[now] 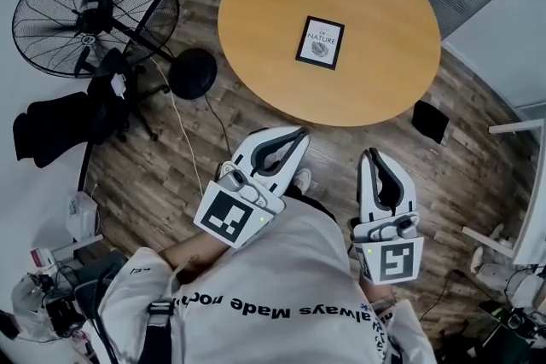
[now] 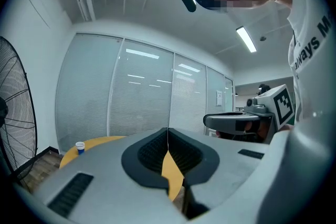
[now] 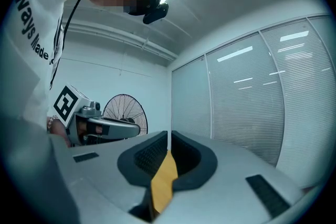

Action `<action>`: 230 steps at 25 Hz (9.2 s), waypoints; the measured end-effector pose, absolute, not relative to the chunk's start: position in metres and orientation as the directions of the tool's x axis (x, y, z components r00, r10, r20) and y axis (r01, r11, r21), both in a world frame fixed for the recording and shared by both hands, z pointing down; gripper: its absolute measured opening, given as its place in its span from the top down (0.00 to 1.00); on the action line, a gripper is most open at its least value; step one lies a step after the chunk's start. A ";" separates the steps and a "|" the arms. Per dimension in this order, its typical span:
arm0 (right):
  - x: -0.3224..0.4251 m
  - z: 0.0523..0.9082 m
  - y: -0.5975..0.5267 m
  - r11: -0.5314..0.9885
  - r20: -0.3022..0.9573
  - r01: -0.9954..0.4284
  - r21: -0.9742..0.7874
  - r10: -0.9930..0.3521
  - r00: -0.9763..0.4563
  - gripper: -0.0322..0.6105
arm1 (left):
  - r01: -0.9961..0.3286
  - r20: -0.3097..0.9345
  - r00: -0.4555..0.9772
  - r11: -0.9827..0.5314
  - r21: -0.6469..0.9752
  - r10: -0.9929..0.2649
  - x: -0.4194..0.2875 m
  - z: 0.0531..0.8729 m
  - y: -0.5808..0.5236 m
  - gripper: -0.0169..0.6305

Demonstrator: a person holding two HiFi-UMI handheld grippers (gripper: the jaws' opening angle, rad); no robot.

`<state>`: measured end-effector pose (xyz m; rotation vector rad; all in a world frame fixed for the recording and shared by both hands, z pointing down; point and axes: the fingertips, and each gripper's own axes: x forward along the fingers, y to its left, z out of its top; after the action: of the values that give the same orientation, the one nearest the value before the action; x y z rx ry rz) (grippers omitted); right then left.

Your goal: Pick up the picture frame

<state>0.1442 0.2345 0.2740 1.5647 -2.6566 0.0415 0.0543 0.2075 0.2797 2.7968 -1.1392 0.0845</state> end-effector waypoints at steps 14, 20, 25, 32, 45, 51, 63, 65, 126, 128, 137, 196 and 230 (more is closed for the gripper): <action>0.134 0.276 0.188 0.490 0.066 -0.871 0.019 -0.870 -0.488 0.88 | -0.706 0.085 0.709 -0.703 0.087 -0.700 0.045 0.282 0.160 0.93; 0.124 0.272 0.151 0.492 0.062 -0.870 0.031 -0.870 -0.490 0.88 | -0.707 0.087 0.707 -0.702 0.086 -0.702 0.035 0.283 0.123 0.93; 0.121 0.273 0.119 0.491 0.070 -0.871 0.035 -0.870 -0.488 0.88 | -0.703 0.086 0.711 -0.706 0.084 -0.697 0.035 0.284 0.090 0.93; 0.114 0.277 0.080 0.482 0.088 -0.875 0.037 -0.874 -0.477 0.88 | -0.694 0.098 0.720 -0.713 0.099 -0.687 0.029 0.291 0.049 0.93; 0.101 0.288 0.018 0.458 0.117 -0.888 0.040 -0.885 -0.451 0.88 | -0.674 0.104 0.738 -0.729 0.116 -0.666 0.015 0.303 -0.016 0.93; 0.098 0.302 -0.005 0.454 0.144 -0.890 0.035 -0.884 -0.445 0.88 | -0.667 0.121 0.745 -0.735 0.125 -0.656 0.013 0.314 -0.038 0.93; 0.094 0.343 -0.048 0.441 0.206 -0.897 0.030 -0.881 -0.426 0.88 | -0.654 0.195 0.755 -0.740 0.157 -0.626 0.010 0.358 -0.082 0.93; 0.093 0.351 -0.052 0.440 0.221 -0.898 0.028 -0.879 -0.423 0.88 | -0.650 0.215 0.758 -0.742 0.163 -0.616 0.010 0.367 -0.086 0.93; 0.122 0.637 -0.108 0.381 0.609 -0.922 -0.069 -0.716 -0.341 0.83 | -0.732 0.641 0.621 -0.628 0.266 -0.452 0.017 0.664 -0.139 0.82; 0.124 0.648 -0.111 0.377 0.623 -0.923 -0.068 -0.707 -0.335 0.83 | -0.734 0.648 0.616 -0.624 0.267 -0.447 0.018 0.673 -0.142 0.82; 0.132 0.692 -0.121 0.357 0.678 -0.931 -0.074 -0.667 -0.309 0.81 | -0.739 0.691 0.597 -0.615 0.275 -0.408 0.019 0.710 -0.150 0.82; 0.135 0.746 -0.118 0.219 0.761 -0.965 -0.144 -0.599 -0.249 0.78 | -0.758 0.758 0.553 -0.585 0.287 -0.345 0.015 0.749 -0.152 0.81; 0.145 0.647 -0.104 0.195 0.620 -0.975 -0.110 -0.753 -0.220 0.78 | -0.760 0.634 0.580 -0.619 0.197 -0.511 0.021 0.643 -0.139 0.81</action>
<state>0.1453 -0.1042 0.6474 1.6113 -2.0448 0.6887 0.0210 -0.1387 0.6431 2.3600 -1.0183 0.7418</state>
